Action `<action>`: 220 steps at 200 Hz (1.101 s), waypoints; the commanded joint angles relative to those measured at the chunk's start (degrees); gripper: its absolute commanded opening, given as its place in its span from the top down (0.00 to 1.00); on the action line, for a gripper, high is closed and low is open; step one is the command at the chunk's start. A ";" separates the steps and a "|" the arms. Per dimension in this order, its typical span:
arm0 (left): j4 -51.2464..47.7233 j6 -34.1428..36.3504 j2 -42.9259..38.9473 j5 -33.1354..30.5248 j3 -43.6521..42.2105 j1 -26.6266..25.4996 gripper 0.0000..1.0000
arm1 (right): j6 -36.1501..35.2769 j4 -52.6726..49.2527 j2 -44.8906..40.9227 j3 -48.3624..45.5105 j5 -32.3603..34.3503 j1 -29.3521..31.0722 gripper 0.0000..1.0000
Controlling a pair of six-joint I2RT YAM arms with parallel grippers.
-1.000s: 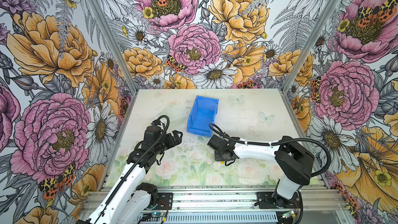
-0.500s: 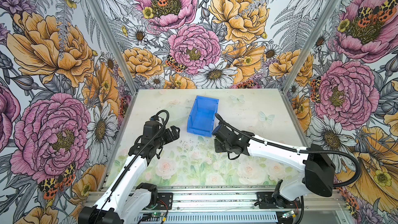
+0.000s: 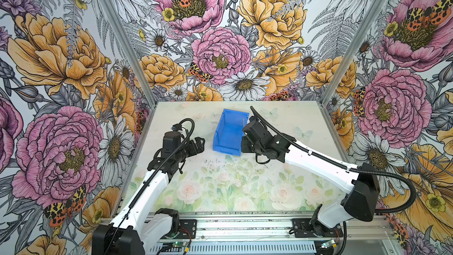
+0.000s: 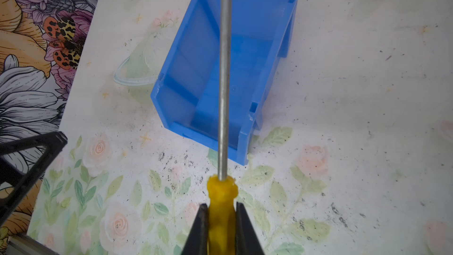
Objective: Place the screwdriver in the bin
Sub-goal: 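Lift the screwdriver with the right gripper and carry it over the blue bin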
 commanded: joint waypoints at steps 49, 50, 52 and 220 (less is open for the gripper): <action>2.11 2.00 -1.20 -0.95 0.11 1.90 0.01 | -4.00 -0.01 11.00 11.34 -4.98 -3.86 1.00; 2.11 2.06 -1.24 -1.02 0.11 1.92 0.01 | -3.98 0.00 11.15 11.50 -5.01 -3.86 1.00; 2.11 2.11 -1.30 -1.04 0.11 1.92 0.01 | -4.04 0.00 11.48 11.80 -5.10 -3.91 1.00; 3.42 3.14 -1.55 -1.43 -0.86 2.12 0.01 | -7.42 0.00 30.74 28.51 -9.16 -5.78 1.00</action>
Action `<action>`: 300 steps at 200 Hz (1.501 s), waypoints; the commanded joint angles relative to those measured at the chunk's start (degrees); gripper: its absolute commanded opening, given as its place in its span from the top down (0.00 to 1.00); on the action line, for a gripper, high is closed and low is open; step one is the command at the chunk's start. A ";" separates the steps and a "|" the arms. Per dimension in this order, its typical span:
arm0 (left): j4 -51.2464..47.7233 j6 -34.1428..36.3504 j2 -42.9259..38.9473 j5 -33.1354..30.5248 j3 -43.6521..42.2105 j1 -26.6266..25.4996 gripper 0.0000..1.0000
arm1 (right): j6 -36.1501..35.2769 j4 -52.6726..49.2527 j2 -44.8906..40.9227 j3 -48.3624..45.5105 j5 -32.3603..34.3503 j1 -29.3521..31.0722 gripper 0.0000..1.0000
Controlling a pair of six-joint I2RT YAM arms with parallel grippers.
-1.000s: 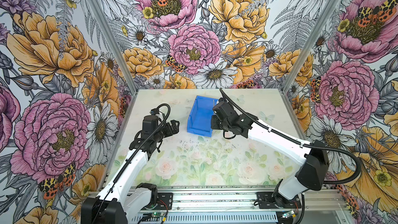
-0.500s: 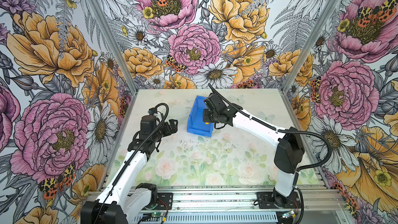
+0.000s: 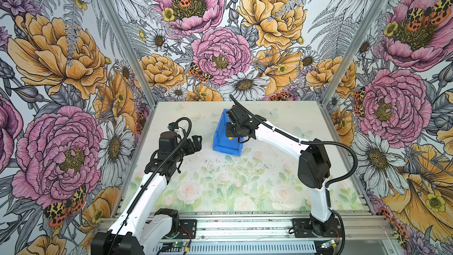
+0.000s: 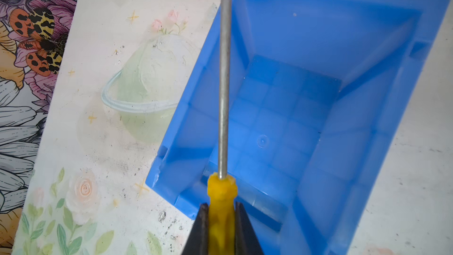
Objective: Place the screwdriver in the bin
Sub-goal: 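Lift the screwdriver with the right gripper and carry it over the blue bin, then lower the screwdriver into the blue bin and open the right gripper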
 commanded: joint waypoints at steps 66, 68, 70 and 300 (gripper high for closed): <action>0.91 1.89 0.75 -0.19 -0.40 1.07 0.01 | -0.80 0.46 6.09 5.09 -2.53 -1.14 1.00; 0.91 1.85 0.68 -0.25 -0.40 1.04 0.01 | -0.82 0.46 6.06 5.08 -2.53 -1.11 1.00; 0.91 1.83 0.66 -0.28 -0.40 1.04 0.01 | -0.83 0.42 6.11 5.08 -2.58 -1.12 1.00; 1.02 1.24 -3.05 -2.26 -1.28 -0.12 0.01 | -1.33 0.59 1.67 2.30 1.06 -1.19 0.50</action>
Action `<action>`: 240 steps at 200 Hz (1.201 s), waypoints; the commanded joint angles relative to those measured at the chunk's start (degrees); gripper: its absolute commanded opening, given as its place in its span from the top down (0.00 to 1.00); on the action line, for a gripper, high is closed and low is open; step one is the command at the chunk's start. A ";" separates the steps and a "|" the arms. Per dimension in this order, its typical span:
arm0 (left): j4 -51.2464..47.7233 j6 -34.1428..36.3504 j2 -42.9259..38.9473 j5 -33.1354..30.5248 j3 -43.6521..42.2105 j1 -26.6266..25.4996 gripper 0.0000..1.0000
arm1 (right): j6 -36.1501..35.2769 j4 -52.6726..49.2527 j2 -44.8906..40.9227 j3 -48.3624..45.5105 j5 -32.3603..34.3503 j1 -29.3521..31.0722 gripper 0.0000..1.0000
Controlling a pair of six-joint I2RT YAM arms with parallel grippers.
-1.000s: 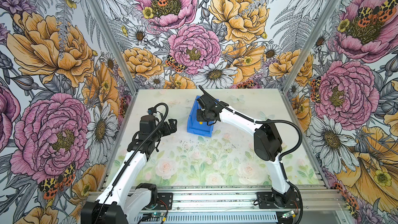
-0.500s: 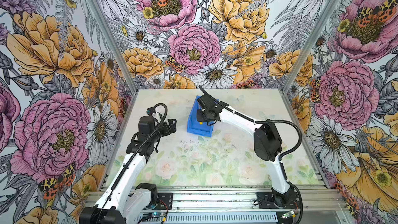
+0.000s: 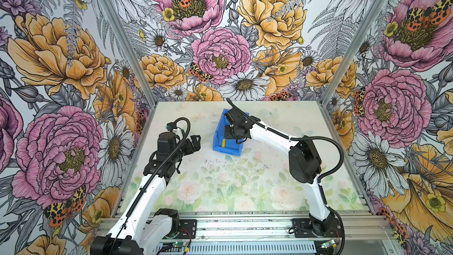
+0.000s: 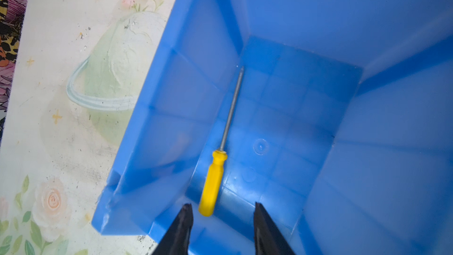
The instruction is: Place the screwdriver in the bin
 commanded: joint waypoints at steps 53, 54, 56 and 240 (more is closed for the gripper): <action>0.75 1.63 -1.37 -1.88 -0.86 -0.31 0.01 | -3.94 0.47 -8.48 0.15 5.88 -0.25 0.35; 0.84 1.59 -1.36 -1.88 -0.86 -0.31 0.01 | -4.01 0.49 -8.58 0.12 5.96 -0.25 0.34; 0.84 1.62 -1.35 -1.86 -0.86 -0.31 0.01 | -4.07 0.54 -8.80 0.06 6.25 -0.25 0.34; 1.81 1.28 -2.32 -4.40 -1.74 -0.05 0.01 | -3.66 0.50 -29.09 -20.64 15.22 -0.62 0.00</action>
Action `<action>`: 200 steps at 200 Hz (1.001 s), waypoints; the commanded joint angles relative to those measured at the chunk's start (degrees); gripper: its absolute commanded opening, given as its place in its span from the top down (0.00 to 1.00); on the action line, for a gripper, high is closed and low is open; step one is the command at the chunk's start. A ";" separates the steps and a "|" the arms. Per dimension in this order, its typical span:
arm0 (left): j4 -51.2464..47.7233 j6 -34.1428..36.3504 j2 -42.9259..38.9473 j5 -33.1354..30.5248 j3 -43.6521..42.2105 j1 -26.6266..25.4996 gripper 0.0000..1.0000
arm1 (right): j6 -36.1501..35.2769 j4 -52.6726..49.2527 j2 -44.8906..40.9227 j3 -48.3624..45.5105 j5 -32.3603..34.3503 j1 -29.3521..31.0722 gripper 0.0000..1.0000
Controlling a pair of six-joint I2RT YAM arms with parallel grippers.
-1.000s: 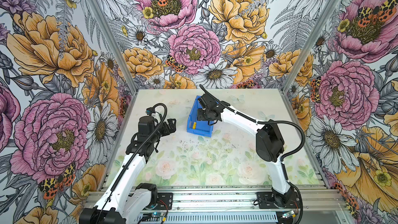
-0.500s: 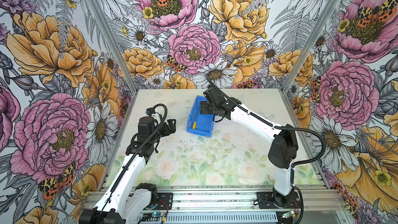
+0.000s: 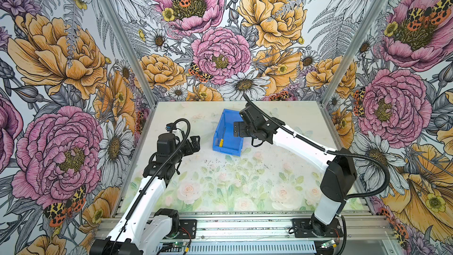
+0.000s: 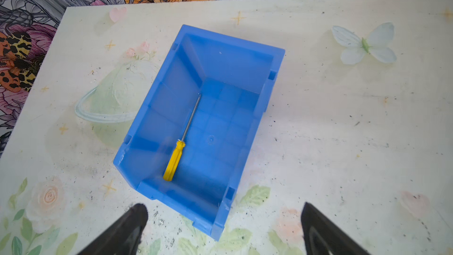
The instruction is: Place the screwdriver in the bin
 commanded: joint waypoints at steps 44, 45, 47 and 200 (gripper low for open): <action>-2.40 -1.01 -2.16 -11.25 -0.25 0.35 0.01 | -2.21 0.61 -13.39 -11.89 5.75 -4.61 0.01; -2.48 -1.07 -2.21 -11.45 -0.34 0.35 0.01 | -2.24 0.58 -13.60 -12.16 5.79 -4.77 0.01; -2.52 -1.18 -2.31 -11.81 -0.34 0.35 0.01 | -2.32 0.62 -13.95 -12.65 5.99 -5.05 0.01; 2.41 18.68 -9.11 -14.33 -5.92 4.56 0.01 | -17.84 17.40 -38.77 -44.65 9.42 -26.12 0.01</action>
